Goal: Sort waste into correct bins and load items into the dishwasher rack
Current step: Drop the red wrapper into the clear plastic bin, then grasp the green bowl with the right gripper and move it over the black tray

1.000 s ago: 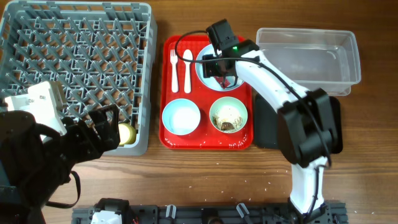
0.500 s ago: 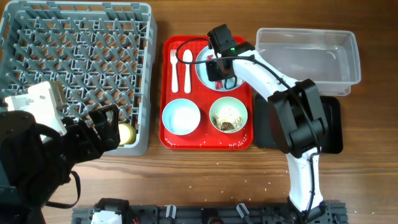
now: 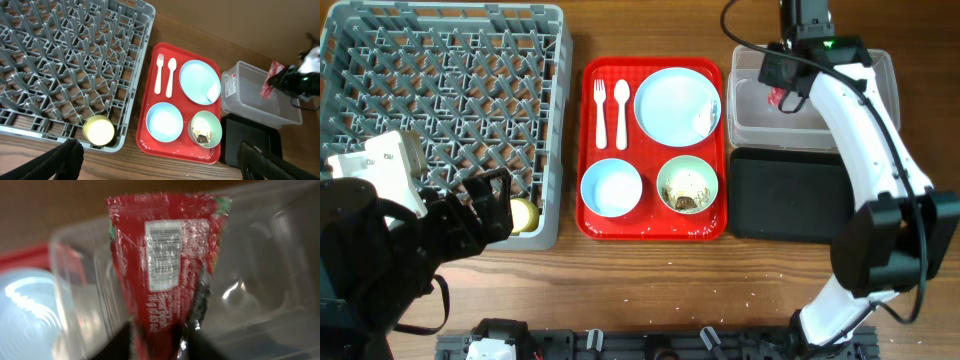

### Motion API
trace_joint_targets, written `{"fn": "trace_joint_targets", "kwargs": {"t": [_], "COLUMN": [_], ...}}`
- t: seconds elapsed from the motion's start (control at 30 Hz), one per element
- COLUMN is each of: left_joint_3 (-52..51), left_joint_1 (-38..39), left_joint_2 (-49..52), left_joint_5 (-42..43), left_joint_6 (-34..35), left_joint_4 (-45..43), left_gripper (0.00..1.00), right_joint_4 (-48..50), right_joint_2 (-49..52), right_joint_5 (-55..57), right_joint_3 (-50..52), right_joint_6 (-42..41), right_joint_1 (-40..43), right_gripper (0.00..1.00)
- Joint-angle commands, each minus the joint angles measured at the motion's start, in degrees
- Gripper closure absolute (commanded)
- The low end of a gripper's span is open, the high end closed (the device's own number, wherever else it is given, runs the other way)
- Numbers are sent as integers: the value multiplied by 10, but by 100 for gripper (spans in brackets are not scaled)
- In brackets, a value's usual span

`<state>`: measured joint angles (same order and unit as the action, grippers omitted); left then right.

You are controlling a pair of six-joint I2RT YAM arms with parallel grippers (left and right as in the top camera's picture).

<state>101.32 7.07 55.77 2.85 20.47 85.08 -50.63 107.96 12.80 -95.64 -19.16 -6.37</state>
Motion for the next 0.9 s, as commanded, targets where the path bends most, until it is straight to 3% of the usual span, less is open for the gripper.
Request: {"fn": "trace_joint_targets", "kwargs": {"t": [0.0,0.2,0.37,0.53,0.7,0.73,0.87], "left_joint_3": [4,4,4,4,4,4,4], "left_joint_1": [3,3,3,3,3,3,3], "left_joint_2": [-2,-2,-2,-2,-2,-2,-2], "left_joint_5": [-8,-8,-8,-8,-8,-8,-8], "left_joint_6": [-7,-7,-7,-7,-7,-7,-7], "left_joint_4": [0,0,0,0,0,0,0], "left_gripper": [0,0,0,0,0,0,0], "right_joint_4": [-4,8,58,81,87,91,100], "right_joint_2": [-4,-15,20,116,187,194,197], "right_joint_5": [-73,-84,71,104,67,67,21], "right_joint_3": [4,8,40,41,41,41,37], "right_joint_6": [9,19,-21,-30,-34,-35,-33], "right_joint_1": [-2,-122,-231,-223,-194,-194,-194], "right_gripper": [34,44,49,49,51,55,92]}}
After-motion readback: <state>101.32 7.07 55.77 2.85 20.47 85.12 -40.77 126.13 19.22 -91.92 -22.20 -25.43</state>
